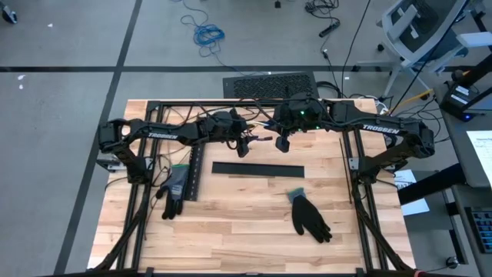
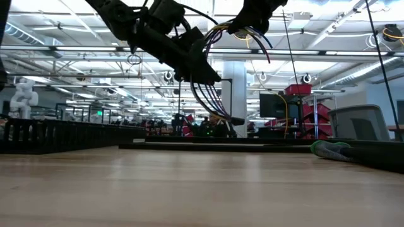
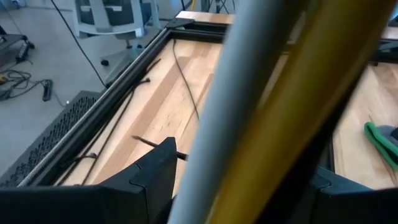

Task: Ziptie cables
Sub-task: Wrap the cable wires with the black ziptie

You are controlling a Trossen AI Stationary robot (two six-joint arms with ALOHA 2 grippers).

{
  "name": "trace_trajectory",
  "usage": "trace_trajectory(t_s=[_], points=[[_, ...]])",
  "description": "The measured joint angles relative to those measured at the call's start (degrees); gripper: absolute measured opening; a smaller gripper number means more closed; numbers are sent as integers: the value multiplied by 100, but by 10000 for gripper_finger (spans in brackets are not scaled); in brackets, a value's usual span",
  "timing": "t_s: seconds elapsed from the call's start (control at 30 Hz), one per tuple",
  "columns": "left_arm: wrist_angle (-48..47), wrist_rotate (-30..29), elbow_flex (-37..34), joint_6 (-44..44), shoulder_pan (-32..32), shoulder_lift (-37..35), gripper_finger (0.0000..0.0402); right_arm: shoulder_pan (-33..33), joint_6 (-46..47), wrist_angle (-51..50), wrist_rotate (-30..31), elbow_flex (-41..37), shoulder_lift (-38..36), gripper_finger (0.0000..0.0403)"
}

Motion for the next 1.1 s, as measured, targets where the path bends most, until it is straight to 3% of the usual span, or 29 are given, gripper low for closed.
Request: trace_trajectory(t_s=[0.73,0.97,1.1], points=[[797,-167,-2,-217,0,-391,205,-4,-83,37,2,0,1,0],[755,-695,-2,-118,3,-387,112,-4,-66,43,21,0,0,0],[805,-699,-2,-129,75,-387,50,-8,-70,48,48,0,2,0]])
